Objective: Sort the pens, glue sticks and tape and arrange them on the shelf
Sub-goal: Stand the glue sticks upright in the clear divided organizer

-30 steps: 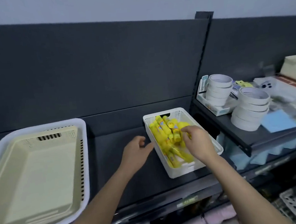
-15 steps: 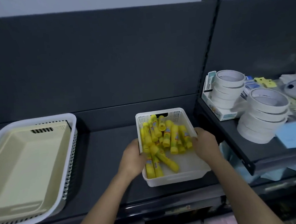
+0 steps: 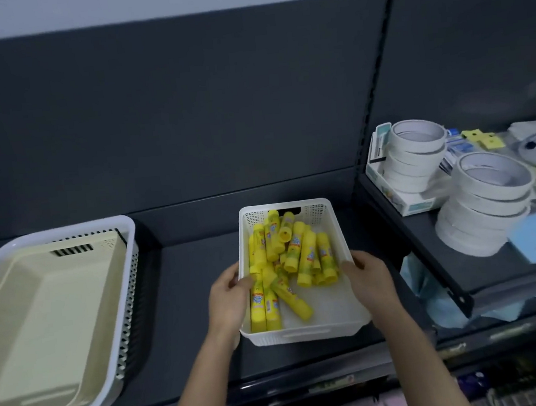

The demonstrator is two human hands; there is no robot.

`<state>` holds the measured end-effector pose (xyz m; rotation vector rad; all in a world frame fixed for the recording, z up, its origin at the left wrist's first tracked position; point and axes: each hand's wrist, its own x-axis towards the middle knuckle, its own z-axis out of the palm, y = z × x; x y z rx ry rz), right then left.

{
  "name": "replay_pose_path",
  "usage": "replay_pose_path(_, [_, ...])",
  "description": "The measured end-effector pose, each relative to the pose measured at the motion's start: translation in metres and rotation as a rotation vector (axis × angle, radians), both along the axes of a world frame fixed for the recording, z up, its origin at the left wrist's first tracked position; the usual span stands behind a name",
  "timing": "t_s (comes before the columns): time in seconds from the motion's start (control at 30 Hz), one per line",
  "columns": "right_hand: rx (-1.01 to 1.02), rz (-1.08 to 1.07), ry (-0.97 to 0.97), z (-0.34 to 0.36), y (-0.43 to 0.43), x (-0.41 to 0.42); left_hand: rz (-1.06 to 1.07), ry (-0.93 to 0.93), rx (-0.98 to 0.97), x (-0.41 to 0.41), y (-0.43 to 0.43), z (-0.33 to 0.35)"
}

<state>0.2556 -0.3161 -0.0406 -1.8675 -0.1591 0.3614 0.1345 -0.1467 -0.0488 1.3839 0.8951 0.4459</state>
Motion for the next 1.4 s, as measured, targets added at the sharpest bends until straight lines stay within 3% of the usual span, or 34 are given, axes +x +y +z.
replay_pose_path(0.23, [0.163, -0.008, 0.125, 0.006, -0.002, -0.015, 0.055, -0.097, -0.21, -0.016, -0.005, 0.004])
replay_pose_path(0.5, [0.263, 0.083, 0.174, 0.018, 0.0, -0.042, 0.117, -0.152, -0.129, -0.056, -0.012, 0.027])
replay_pose_path(0.77, [0.325, 0.216, 0.066, 0.069, 0.034, -0.093, 0.229, -0.261, -0.051, -0.126, 0.006, 0.071])
replay_pose_path(1.0, [0.321, 0.385, 0.045, 0.1, 0.089, -0.19, 0.356, -0.291, 0.006, -0.243, 0.036, 0.1])
replay_pose_path(1.4, [0.323, 0.688, -0.061, 0.092, 0.217, -0.399, 0.667, -0.325, 0.034, -0.486, 0.09, 0.117])
